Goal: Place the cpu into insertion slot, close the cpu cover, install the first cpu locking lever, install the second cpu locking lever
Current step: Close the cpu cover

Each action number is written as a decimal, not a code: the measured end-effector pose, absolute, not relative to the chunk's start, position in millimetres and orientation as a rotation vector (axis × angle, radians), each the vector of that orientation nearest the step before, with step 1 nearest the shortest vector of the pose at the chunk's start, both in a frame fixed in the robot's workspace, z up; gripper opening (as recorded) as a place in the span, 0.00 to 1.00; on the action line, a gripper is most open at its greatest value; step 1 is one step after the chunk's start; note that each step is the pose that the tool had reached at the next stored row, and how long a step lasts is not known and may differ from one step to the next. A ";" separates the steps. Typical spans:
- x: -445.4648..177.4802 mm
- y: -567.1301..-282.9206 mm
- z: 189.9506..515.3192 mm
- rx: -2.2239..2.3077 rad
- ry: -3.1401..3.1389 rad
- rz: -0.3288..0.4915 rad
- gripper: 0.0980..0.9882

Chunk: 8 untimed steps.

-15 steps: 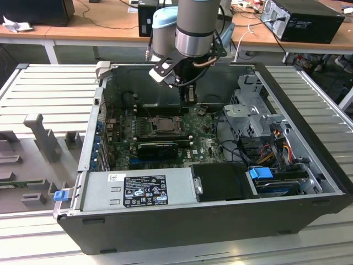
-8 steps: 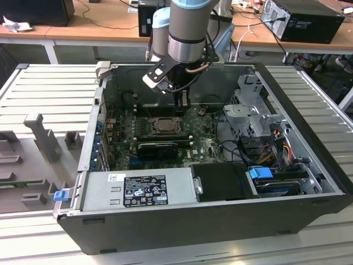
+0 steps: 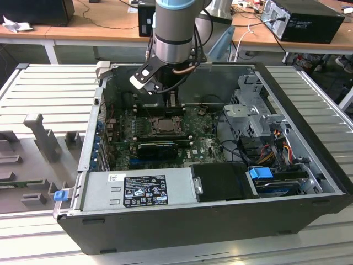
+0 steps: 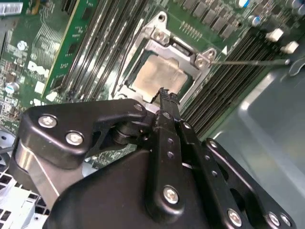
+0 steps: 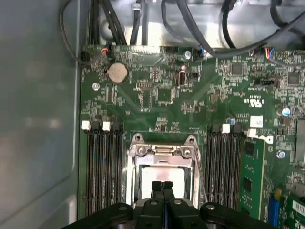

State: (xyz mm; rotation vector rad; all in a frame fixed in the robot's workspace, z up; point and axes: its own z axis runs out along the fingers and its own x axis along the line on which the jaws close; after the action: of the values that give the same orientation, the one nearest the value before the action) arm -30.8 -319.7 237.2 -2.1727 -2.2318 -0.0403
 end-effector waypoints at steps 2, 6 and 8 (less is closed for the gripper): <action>-32.8 -319.7 237.2 -2.173 -2.232 -0.040 0.01; -35.5 -319.7 237.2 -2.173 -2.232 -0.040 0.01; -36.8 -319.7 237.3 -2.173 -2.232 -0.040 0.01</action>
State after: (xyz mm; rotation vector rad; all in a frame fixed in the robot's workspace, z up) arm -36.8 -319.7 237.3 -2.1725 -2.2320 -0.0401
